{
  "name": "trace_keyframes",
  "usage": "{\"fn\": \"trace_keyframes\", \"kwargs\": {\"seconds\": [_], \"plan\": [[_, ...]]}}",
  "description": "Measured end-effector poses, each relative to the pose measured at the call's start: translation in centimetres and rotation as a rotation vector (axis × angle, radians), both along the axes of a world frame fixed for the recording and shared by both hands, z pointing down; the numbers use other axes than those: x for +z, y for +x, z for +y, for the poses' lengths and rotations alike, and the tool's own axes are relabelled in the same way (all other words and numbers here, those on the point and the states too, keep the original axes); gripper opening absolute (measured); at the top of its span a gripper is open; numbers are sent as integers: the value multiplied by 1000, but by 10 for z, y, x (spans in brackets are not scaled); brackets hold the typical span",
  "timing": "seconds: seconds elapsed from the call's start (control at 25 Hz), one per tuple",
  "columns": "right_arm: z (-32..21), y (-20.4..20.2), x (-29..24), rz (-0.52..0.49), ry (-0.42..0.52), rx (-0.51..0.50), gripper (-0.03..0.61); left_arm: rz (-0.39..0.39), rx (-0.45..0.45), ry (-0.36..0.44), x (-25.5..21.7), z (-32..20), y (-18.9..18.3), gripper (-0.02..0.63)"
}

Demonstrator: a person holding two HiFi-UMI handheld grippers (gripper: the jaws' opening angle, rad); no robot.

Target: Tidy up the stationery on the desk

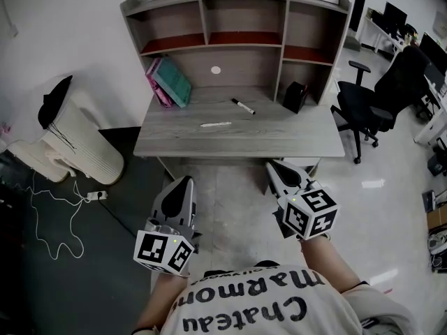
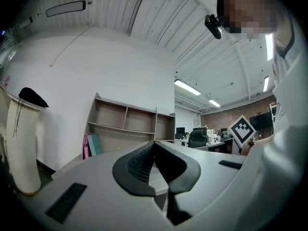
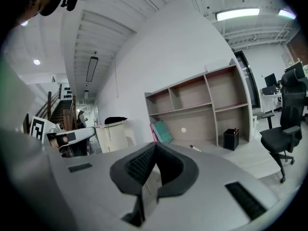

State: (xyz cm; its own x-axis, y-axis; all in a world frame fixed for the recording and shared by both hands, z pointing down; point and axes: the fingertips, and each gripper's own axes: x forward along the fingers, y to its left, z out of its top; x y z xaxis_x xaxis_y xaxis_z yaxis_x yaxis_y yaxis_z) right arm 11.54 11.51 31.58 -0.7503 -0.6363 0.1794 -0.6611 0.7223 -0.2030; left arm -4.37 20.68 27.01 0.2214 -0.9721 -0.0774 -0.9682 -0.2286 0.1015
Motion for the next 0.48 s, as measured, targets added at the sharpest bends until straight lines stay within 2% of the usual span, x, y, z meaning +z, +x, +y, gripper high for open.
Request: {"fn": "trace_keyframes", "kwargs": {"seconds": [0.24,0.48], "plan": [[-2,-5,21,-2,-54,-8,12,1,2,-48,17,-4,-3,15],[-17,-9,31,17,-68,5,12,19,21,-64,27,-26,-10,15]]}}
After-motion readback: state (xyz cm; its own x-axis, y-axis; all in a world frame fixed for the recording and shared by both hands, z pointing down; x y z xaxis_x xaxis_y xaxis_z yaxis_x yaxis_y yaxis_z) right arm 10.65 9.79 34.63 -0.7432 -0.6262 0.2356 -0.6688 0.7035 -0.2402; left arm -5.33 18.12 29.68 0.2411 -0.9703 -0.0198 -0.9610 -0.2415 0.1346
